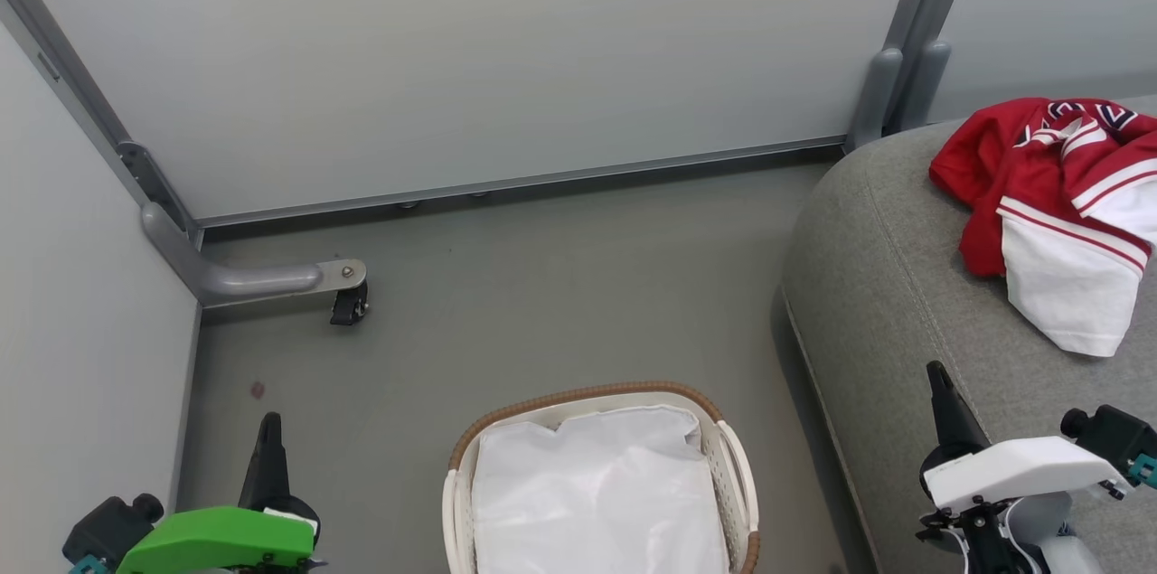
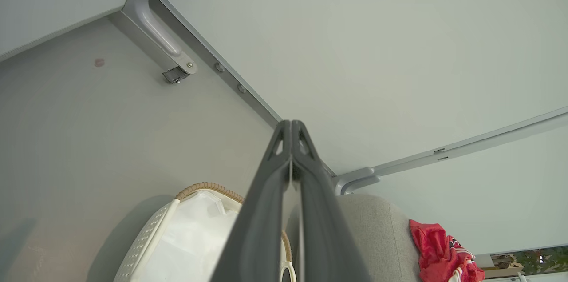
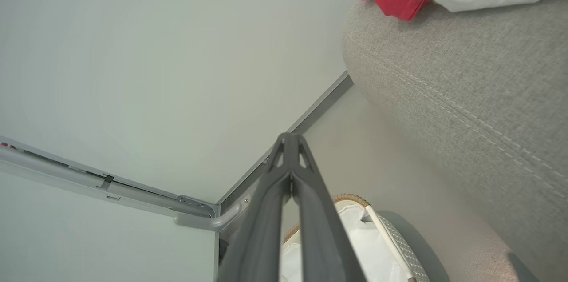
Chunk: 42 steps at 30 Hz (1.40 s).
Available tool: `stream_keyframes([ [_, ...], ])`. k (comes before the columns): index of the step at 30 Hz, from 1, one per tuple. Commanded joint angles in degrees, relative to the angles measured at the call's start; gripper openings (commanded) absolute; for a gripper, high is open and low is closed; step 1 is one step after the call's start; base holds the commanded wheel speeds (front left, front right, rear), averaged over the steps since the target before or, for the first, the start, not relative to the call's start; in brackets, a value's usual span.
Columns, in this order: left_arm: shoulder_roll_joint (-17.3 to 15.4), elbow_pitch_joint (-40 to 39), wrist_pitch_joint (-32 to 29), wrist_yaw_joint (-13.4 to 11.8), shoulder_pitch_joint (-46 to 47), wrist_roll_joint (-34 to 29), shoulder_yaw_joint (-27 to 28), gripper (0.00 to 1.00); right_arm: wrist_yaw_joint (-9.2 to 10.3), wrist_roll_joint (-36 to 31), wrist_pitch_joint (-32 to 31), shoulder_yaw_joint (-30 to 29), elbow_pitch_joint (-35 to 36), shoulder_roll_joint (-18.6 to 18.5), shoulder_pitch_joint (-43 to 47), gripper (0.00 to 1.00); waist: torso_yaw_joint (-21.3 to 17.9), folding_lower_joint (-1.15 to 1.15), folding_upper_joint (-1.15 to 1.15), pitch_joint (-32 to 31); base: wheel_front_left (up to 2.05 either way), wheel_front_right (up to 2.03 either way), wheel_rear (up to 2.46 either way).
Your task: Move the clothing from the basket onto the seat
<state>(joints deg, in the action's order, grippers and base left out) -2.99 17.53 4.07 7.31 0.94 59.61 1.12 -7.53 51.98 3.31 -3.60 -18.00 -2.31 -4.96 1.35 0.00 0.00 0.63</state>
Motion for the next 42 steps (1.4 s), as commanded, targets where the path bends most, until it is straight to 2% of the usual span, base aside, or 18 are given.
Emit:
stream_keyframes([
  [1, -0.5, -0.8, -0.4, 0.1, 1.8, 1.5, 0.3, 0.00, 0.03, 1.8, -0.4, -0.3, 0.9, -0.4, -1.1, 0.00, 0.0, 0.00, 0.00, 0.0, 0.00, 0.00, 0.00],
  [42, -0.6, -2.6, -6.5, 0.2, 4.2, 21.6, 3.2, 0.00, 0.04, 26.1, -6.5, -2.1, 3.0, -0.6, -1.4, 0.00, -0.8, 0.00, 0.00, -0.3, 0.00, 0.00, 0.00],
])
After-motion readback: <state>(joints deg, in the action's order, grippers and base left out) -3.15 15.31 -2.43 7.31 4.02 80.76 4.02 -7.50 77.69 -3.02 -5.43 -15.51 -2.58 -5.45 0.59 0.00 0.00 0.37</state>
